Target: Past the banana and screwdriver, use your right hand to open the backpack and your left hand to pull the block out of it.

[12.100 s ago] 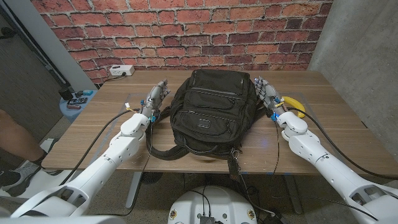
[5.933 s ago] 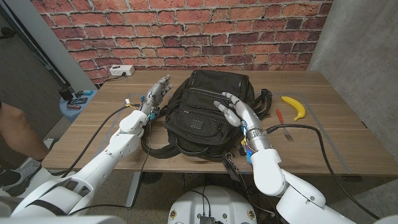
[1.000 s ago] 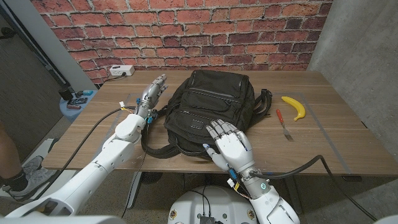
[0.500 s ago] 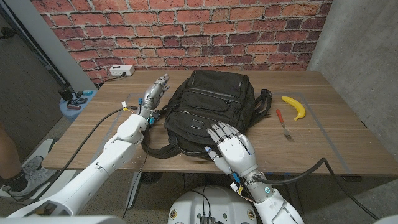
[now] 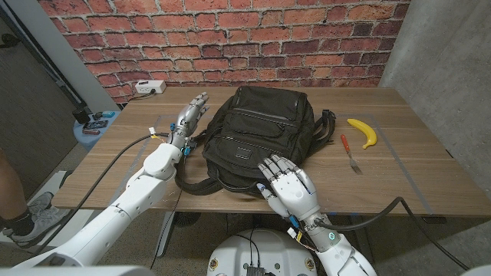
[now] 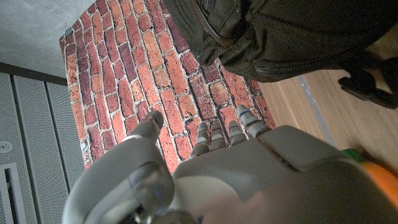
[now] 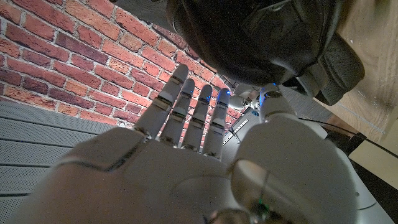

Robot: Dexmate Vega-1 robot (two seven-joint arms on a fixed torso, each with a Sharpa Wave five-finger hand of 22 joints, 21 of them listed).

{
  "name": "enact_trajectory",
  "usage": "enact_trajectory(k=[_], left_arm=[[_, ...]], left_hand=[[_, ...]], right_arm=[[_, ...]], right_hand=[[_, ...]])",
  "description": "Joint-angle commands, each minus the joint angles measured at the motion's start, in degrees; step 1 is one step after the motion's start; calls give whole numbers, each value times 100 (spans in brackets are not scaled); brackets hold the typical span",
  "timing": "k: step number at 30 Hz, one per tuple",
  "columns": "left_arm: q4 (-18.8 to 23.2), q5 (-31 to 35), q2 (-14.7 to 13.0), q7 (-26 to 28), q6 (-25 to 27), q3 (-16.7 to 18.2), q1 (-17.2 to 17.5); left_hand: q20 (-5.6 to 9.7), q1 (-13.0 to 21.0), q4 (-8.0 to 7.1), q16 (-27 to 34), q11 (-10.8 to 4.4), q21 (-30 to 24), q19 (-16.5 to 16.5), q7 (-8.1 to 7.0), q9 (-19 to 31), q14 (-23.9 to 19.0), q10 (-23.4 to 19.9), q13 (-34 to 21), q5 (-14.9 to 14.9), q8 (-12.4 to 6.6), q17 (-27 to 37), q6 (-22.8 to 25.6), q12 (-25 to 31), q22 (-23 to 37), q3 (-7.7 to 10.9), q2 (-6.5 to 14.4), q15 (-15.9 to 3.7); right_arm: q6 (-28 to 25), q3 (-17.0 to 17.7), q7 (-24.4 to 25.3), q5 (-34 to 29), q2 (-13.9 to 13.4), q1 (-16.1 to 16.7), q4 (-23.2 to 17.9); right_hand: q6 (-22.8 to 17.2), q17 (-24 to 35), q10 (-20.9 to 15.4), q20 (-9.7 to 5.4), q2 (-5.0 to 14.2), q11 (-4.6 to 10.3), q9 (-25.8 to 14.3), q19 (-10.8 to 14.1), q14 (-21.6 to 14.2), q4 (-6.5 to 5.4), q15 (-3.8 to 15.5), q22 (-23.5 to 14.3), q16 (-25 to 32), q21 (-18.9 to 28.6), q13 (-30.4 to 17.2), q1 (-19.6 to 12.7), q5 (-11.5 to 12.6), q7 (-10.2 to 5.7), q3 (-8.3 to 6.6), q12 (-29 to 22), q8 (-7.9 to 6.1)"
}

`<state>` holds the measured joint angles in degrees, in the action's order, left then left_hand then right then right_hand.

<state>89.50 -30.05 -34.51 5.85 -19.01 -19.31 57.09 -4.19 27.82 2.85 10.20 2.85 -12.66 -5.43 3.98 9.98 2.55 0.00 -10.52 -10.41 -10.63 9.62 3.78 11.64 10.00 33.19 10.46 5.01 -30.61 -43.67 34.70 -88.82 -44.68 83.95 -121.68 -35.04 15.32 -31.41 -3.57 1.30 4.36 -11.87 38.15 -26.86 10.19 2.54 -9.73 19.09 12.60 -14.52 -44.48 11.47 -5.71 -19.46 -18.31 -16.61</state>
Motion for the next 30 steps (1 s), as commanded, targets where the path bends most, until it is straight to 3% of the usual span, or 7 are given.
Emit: enact_trajectory(k=[1,17,30], left_arm=[[90,17,-29,43,8,36,82],[132,-6,-26,35,82,8,113],[76,-58,25,57,62,9,168]], left_hand=[[-6,58,35,20,-6,19,-57,-36,31,-38,-19,-17,-50,-1,16,27,5,22,-14,-2,13],[-19,57,46,22,-31,28,-68,-49,31,-50,-34,-18,-50,-2,18,40,8,22,-23,2,17],[-28,58,53,28,-37,33,-80,-59,32,-74,-86,-18,-50,-12,18,73,25,23,-26,9,19]], right_arm=[[-20,36,15,125,-139,-65,97],[123,170,-174,151,-418,-213,-28],[451,194,-264,192,-469,-448,-91]], right_hand=[[-120,32,-103,-323,-4,8,-25,55,-88,38,904,-19,42,-22,-20,-148,31,-12,-35,-49,-57],[-302,115,-277,-376,-10,41,-28,134,-200,-29,968,-22,118,-21,-50,-305,17,-76,-2,-132,-108],[-617,221,-568,-401,21,77,-35,191,-354,-70,988,-25,222,-27,-90,-418,-6,-132,50,-268,-211]])
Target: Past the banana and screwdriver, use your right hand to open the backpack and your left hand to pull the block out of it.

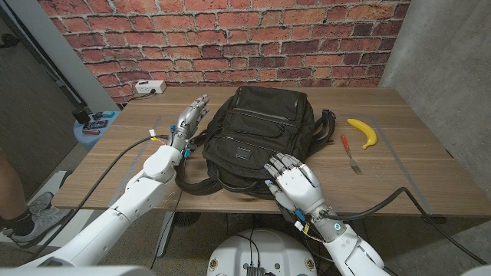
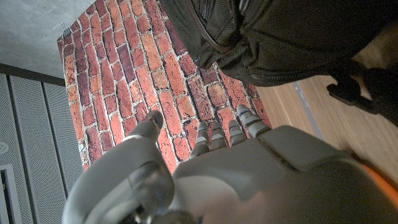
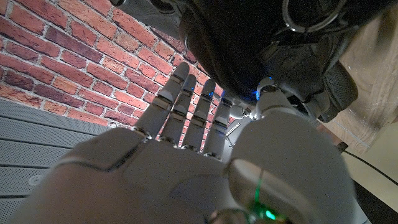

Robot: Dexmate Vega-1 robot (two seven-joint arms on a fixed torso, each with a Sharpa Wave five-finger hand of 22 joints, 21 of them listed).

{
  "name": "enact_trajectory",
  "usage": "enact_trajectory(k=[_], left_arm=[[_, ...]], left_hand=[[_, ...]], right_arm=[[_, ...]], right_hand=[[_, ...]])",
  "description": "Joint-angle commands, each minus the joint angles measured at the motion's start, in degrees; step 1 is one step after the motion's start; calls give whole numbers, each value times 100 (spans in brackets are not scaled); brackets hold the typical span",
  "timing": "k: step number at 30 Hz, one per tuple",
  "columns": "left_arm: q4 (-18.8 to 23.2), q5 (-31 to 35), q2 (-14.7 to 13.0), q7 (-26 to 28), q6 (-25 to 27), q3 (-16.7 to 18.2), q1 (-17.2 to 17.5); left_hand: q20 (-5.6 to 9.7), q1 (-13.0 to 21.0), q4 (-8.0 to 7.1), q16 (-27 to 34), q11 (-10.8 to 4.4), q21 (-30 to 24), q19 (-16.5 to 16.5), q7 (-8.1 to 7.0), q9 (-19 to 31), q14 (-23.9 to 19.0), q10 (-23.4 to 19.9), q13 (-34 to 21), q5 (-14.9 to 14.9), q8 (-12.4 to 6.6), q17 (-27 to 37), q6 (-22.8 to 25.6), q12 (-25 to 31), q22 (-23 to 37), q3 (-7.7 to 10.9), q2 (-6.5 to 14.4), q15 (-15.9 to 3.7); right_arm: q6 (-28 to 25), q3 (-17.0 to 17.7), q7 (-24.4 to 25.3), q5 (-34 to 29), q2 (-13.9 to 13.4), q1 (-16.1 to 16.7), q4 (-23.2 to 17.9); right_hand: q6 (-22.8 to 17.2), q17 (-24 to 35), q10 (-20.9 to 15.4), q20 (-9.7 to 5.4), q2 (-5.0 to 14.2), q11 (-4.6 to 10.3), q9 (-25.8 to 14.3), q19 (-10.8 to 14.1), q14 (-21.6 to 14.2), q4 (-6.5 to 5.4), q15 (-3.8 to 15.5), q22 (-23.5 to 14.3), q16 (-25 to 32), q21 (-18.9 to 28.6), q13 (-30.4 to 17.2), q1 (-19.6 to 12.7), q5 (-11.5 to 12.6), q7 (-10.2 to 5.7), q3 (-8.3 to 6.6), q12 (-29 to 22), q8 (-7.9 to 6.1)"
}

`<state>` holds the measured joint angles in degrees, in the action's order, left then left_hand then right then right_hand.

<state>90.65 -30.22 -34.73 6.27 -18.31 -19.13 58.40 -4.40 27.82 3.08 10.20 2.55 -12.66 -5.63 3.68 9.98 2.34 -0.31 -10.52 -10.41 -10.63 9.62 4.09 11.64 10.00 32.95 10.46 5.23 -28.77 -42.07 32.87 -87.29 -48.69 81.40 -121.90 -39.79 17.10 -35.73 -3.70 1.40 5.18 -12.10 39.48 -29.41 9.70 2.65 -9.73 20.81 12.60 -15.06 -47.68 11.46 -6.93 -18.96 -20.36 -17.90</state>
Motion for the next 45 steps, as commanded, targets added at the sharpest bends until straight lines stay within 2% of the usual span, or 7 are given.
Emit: enact_trajectory(k=[1,5,13,22,36,42,45], left_arm=[[-45,-47,50,11,-5,-13,34],[-72,-58,73,3,2,-30,19],[-100,-78,104,9,0,-39,9],[-141,-174,141,6,-6,-10,26],[-208,-267,169,15,40,18,-1],[-220,-285,179,9,47,15,-13],[-195,-277,164,21,65,18,-9]], left_hand=[[-8,58,30,28,-8,34,-59,-27,32,-52,-57,-18,-50,-11,19,43,26,23,-2,10,-2],[-5,59,32,29,6,34,-64,-27,32,-58,-67,-18,-50,-13,19,49,29,23,-2,11,-2],[-9,61,35,29,8,40,-64,-30,32,-64,-91,-19,-50,-20,19,77,34,24,-2,17,-1],[-7,59,36,26,30,47,-64,-35,33,-61,-111,-19,-50,-22,20,97,38,24,-6,18,3],[-10,55,34,24,32,54,-65,-35,34,-60,-116,-20,-49,-26,22,129,34,25,-11,23,11],[-14,54,32,24,33,57,-64,-31,34,-58,-119,-20,-49,-29,23,144,33,25,-11,27,11],[-15,55,32,22,33,60,-60,-29,34,-56,-121,-20,-49,-26,23,142,33,25,-11,28,10]], right_arm=[[298,30,-89,40,-72,-211,-74],[352,35,-75,48,-58,-250,-107],[588,133,-377,133,-217,-284,-392],[873,273,-524,387,-191,-391,-625],[1215,421,-626,679,-43,-636,-660],[1302,468,-586,779,4,-716,-615],[1335,498,-605,858,20,-744,-613]], right_hand=[[-186,54,-167,-392,14,-5,-13,73,-110,-23,981,-26,59,-24,-41,-111,-8,-26,6,-78,-96],[-323,97,-289,-403,37,40,-16,100,-177,-29,990,-27,102,-24,-58,-165,-13,-14,21,-136,-142],[-646,138,-511,-413,72,97,-23,155,-317,-38,1000,-28,157,-23,-88,-264,-23,-38,49,-239,-256],[-850,131,-709,-427,107,128,-27,155,-485,-38,1026,-25,179,-40,-83,-344,-23,-50,41,-309,-332],[-1303,114,-1110,-464,176,215,-44,114,-770,-25,1059,-23,201,-76,-76,-535,-30,-48,29,-446,-523],[-1650,125,-1283,-529,268,305,-54,125,-899,-17,1068,-28,217,-75,-71,-700,-41,-46,9,-495,-675],[-1712,125,-1334,-565,311,327,-56,151,-924,-6,1087,-32,210,-64,-74,-776,-44,-73,-11,-510,-705]])
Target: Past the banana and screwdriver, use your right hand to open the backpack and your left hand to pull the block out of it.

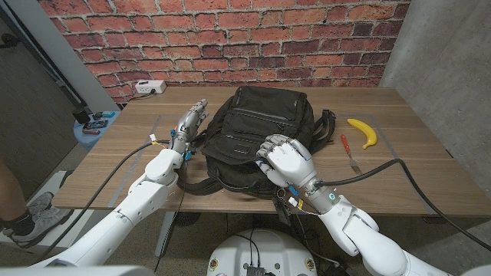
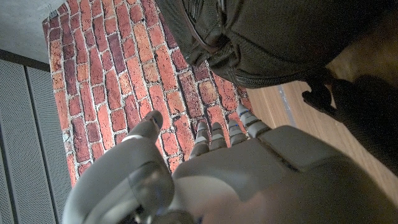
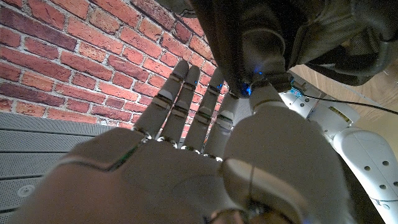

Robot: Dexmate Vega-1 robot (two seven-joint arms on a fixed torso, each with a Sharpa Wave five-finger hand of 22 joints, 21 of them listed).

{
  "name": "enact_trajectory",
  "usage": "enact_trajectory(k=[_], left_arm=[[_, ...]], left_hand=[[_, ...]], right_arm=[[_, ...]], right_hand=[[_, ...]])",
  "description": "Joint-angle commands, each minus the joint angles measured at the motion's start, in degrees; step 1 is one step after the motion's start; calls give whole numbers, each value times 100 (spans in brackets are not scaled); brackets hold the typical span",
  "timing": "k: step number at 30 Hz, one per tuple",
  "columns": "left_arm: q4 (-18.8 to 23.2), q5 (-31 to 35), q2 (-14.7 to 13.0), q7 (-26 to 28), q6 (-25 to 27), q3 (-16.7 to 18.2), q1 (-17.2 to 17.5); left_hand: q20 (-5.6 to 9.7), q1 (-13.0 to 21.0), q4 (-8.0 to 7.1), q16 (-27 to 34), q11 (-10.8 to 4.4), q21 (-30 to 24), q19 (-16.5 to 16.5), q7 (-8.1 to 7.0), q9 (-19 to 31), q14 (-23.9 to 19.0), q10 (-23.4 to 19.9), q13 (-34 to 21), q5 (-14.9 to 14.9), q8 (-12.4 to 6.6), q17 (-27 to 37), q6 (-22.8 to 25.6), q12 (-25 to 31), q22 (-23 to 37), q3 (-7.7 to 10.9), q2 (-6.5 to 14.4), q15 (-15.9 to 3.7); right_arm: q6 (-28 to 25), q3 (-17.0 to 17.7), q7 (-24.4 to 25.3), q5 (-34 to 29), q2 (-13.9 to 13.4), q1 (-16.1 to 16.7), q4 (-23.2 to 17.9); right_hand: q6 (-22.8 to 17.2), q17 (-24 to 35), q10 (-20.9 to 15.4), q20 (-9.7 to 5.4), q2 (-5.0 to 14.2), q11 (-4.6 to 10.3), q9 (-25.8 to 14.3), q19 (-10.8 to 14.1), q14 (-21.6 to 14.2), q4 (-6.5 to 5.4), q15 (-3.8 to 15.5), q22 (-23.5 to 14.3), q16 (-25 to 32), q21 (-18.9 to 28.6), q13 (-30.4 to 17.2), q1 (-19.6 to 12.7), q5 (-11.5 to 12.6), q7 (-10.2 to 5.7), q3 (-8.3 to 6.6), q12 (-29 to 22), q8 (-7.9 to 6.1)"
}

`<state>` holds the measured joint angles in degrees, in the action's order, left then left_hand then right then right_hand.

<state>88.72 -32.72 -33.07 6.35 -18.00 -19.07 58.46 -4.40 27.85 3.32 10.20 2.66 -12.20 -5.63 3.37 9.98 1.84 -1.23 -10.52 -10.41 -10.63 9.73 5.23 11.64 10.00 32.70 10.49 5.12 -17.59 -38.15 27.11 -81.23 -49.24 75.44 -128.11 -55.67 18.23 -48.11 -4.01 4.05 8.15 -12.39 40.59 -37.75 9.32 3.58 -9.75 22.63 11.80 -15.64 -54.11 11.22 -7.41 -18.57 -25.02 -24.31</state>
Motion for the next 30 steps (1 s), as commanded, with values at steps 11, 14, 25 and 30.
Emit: enact_trajectory(k=[11,14,25,30], left_arm=[[163,-54,-82,53,71,69,93],[217,-67,-109,72,75,96,152],[451,-81,-257,111,137,180,347],[574,-65,-309,136,145,202,450]], left_hand=[[-17,52,10,19,22,23,-52,4,35,2,-31,-20,-49,-22,11,34,30,25,12,24,18],[-19,51,10,18,25,24,-49,3,35,4,-26,-20,-49,-21,11,33,27,25,11,23,22],[-16,59,19,14,27,30,-47,14,35,12,-30,-21,-53,-26,9,63,25,25,16,23,26],[-19,62,23,14,25,32,-46,12,35,12,-27,-21,-55,-25,8,70,22,25,18,22,25]], right_arm=[[318,195,-118,429,144,-277,-41],[359,222,-173,494,157,-325,-54],[485,402,-486,910,192,-464,-107],[495,426,-461,982,230,-493,-39]], right_hand=[[-204,19,-181,-588,148,70,-31,51,-167,45,1001,-37,22,22,-35,-306,-25,-18,-89,-73,-112],[-204,20,-187,-590,158,69,-32,49,-174,47,1001,-38,19,22,-38,-328,-25,-21,-91,-74,-115],[-176,24,-177,-611,195,66,-57,3,-181,51,998,-41,-7,8,-62,-447,-28,56,-91,-69,-132],[-155,28,-170,-616,209,64,-73,-16,-179,47,997,-41,-15,2,-76,-483,-29,47,-85,-67,-138]])
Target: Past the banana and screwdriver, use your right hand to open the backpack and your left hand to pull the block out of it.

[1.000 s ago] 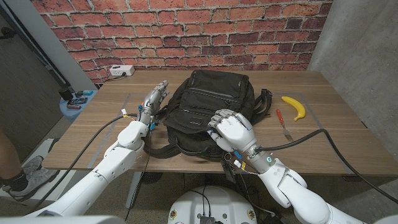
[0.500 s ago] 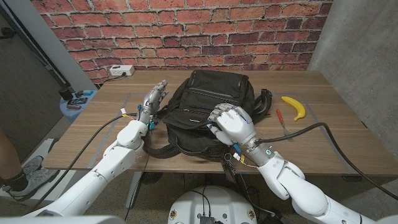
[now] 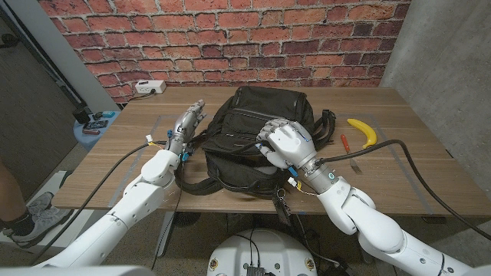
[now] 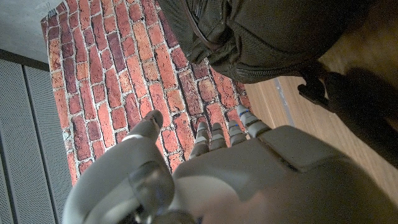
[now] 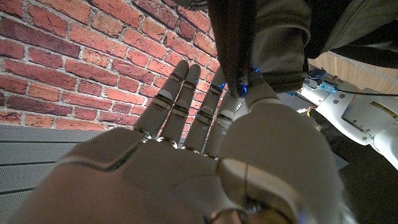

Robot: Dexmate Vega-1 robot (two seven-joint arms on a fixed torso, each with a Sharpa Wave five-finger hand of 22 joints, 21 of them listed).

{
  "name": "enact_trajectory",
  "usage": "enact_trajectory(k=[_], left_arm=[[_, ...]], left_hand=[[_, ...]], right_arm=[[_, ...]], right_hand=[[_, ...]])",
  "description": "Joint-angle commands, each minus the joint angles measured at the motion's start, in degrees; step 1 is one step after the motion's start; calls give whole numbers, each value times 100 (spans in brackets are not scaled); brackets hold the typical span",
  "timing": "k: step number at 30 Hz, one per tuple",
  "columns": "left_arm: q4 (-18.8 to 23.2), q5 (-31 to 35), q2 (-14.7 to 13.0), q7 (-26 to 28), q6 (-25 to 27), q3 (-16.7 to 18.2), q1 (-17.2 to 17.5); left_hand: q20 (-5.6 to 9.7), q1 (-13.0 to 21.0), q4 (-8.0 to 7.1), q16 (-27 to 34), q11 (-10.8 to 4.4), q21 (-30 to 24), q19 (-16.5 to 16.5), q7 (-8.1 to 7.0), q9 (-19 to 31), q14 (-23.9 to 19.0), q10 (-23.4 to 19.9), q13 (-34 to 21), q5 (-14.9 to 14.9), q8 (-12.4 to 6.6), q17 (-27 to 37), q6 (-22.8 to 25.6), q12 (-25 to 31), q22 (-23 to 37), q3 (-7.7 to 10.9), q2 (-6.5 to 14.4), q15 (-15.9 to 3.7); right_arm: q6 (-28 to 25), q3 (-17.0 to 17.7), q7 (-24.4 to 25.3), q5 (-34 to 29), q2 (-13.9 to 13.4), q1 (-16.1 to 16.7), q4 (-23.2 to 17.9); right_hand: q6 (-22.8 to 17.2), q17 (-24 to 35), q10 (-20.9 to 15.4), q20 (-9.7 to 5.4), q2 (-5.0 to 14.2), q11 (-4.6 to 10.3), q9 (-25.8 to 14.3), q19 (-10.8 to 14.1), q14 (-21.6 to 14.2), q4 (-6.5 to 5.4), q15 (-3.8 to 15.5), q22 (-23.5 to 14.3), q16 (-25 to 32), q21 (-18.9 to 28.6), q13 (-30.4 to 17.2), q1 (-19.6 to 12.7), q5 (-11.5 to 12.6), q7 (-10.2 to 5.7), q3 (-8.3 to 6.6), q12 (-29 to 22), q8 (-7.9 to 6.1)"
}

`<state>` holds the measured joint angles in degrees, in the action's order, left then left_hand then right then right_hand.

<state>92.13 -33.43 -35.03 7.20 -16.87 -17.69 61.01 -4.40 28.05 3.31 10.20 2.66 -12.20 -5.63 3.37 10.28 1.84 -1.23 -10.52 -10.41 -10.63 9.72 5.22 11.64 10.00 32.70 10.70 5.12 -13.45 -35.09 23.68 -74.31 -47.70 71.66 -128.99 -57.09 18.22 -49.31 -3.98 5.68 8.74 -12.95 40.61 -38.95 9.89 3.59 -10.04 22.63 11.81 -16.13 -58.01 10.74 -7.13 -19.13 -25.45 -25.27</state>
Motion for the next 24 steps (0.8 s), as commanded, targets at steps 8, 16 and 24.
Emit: enact_trajectory(k=[8,16,24], left_arm=[[434,76,-171,140,32,98,347],[557,49,-183,136,19,123,452],[662,112,-241,168,8,167,518]], left_hand=[[-18,47,31,15,18,35,-48,12,6,8,-35,-21,-57,-27,8,90,22,25,20,0,25],[-21,50,36,14,26,37,-49,11,6,8,-39,-21,-58,-23,8,95,22,25,21,-1,26],[-23,50,39,14,30,39,-49,16,6,12,-35,-21,-59,-17,9,94,17,26,19,-2,22]], right_arm=[[87,284,40,699,135,-126,131],[3,348,-45,889,234,-231,151],[20,370,-149,1052,279,-393,201]], right_hand=[[-32,40,-81,-614,64,-24,-40,-22,-68,-16,999,-12,-24,3,-49,-157,18,50,-15,-38,-75],[-24,61,-97,-607,80,-30,-95,-34,-102,-29,995,-11,-18,3,-68,-210,13,143,14,-42,-120],[-3,73,-67,-601,98,-29,-139,-63,-100,-40,989,-12,-27,-4,-87,-244,5,159,34,-30,-150]])
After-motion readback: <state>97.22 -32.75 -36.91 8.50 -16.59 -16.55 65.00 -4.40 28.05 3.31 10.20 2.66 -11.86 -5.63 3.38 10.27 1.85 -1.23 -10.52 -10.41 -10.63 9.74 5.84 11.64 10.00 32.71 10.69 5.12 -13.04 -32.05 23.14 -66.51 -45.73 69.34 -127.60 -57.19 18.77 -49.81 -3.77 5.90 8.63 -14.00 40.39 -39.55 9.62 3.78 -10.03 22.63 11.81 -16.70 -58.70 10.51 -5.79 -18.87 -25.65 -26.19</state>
